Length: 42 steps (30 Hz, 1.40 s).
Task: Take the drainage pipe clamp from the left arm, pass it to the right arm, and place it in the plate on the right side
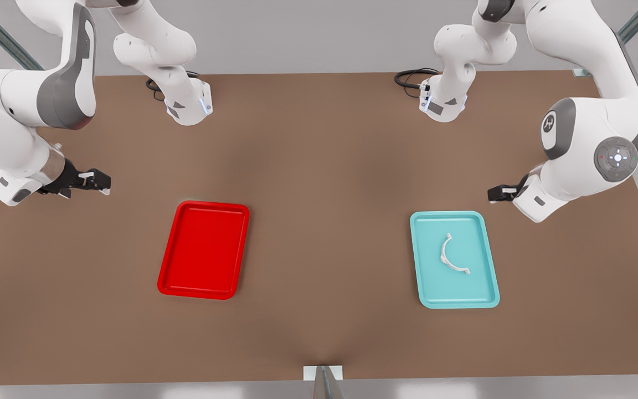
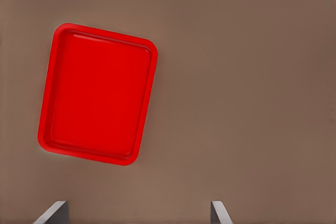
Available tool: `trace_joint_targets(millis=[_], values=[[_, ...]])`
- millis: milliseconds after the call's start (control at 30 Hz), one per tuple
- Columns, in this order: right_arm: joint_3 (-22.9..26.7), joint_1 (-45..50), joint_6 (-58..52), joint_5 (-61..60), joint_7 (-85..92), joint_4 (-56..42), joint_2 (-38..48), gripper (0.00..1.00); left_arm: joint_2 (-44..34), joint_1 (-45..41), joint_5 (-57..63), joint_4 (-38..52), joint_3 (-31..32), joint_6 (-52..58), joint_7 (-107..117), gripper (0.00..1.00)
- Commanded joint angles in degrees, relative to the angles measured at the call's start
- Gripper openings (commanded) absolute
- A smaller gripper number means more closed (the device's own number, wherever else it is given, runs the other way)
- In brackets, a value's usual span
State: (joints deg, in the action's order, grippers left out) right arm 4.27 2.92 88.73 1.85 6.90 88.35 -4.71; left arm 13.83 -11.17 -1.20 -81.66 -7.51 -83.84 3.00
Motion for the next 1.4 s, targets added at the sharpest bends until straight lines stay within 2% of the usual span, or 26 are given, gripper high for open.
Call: trace_joint_targets(millis=[0, 67, 167, 300, 400, 567, 667, 800, 867, 1033, 1333, 1367], values=[[0.03, -0.02, 0.31, -0.09, 1.36, -0.02, 0.06, 1.0, -0.03, 0.01, 0.06, 0.01, -0.05, -0.18, -1.95, 1.0], [0.03, -0.02, 0.22, -0.01, 1.36, -0.02, 0.06, 1.0, 1.28, 0.01, 0.24, 0.27, -0.13, 0.69, -1.95, 1.0], [0.03, -0.02, 0.22, -0.09, 1.45, -0.02, 0.06, 1.0, 10.6, -2.89, 0.15, 0.01, -0.57, -5.36, 13.05, 1.0], [0.03, -0.02, 0.22, -0.09, 1.45, -0.02, 0.06, 1.0, 17.55, -2.71, -0.29, -7.72, -0.4, -30.58, 39.53, 1.0], [0.03, -0.02, 0.13, -0.18, 1.45, 0.06, 0.06, 1.0, 22.39, -2.54, -0.11, -8.6, -0.4, -40.09, 52.28, 1.0], [0.03, -0.11, -0.04, -0.18, 1.62, 0.33, 0.06, 1.0, 23.53, -1.48, -0.29, -9.22, -0.4, -41.93, 60.8, 1.0], [0.03, -0.02, -0.04, -0.18, 1.62, 0.41, -0.03, 1.0, 25.72, -1.4, -0.29, -9.31, -0.4, -45.18, 73.9, 1.0], [0.03, -0.02, -0.04, -0.18, 1.62, 0.41, -0.12, 1.0, 26.25, -0.25, -0.2, -11.33, -0.4, -45.8, 76.53, 1.0], [0.03, -0.02, -0.04, -0.18, 1.62, 0.41, -0.12, 1.0, 27.75, -0.08, -0.03, -12.56, 0.57, -50.28, 76.19, 1.0], [0.03, -0.11, -0.22, -0.89, 1.62, 0.5, -0.12, 1.0, 28.54, 1.24, -0.11, -12.56, 2.59, -51.07, 76.19, 1.0], [0.03, 0.07, -0.22, -0.89, 1.53, 0.59, -0.21, 1.0, 28.8, 1.86, -0.2, -14.49, 2.68, -53.89, 75.04, 0.99], [0.03, -0.02, -0.22, -0.89, 1.62, 0.85, -0.21, 1.0, 28.8, 1.86, -0.29, -14.49, 2.68, -53.89, 75.04, 0.78]])
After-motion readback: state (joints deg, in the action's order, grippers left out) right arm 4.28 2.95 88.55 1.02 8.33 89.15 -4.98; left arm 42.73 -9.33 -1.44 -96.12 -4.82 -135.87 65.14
